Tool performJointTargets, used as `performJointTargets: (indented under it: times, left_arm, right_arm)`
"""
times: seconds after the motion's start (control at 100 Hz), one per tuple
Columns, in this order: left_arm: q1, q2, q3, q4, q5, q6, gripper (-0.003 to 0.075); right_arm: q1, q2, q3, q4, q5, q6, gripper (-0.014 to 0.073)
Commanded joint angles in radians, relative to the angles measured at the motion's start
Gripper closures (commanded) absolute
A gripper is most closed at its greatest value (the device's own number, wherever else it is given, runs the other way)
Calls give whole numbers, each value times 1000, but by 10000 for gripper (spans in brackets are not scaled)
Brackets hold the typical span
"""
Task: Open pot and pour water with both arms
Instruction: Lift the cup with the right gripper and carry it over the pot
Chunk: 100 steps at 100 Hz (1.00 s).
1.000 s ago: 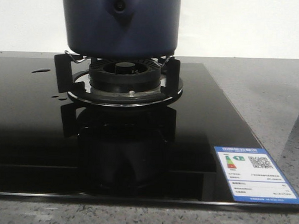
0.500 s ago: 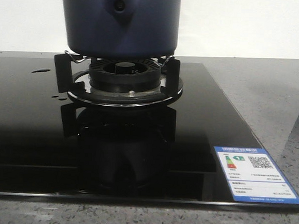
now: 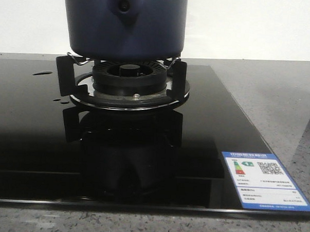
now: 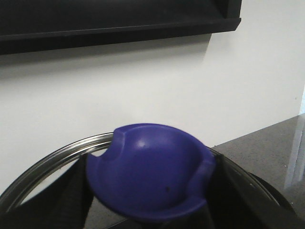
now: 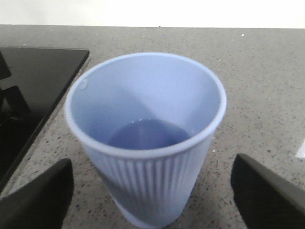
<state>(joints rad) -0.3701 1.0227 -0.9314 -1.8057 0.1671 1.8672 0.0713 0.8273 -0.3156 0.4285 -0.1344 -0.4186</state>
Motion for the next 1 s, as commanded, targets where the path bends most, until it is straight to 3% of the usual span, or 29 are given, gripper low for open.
performJointTargets:
  times: [0.0, 0.72, 0.8, 0.99]
  left_arm:
    - [-7, -16, -37, -56, 34, -9, 414]
    - [-7, -16, -37, -56, 34, -9, 414]
    - [-7, -16, -37, -56, 34, -9, 414]
    - [-7, -16, -37, -56, 34, -9, 414]
  right_arm:
    - [2, 31, -30, 1, -112, -10, -15]
    - [128, 214, -30, 1, -340, 16, -2]
    - [128, 224, -30, 1, -347, 16, 43]
    - [128, 228, -30, 1, -350, 16, 251]
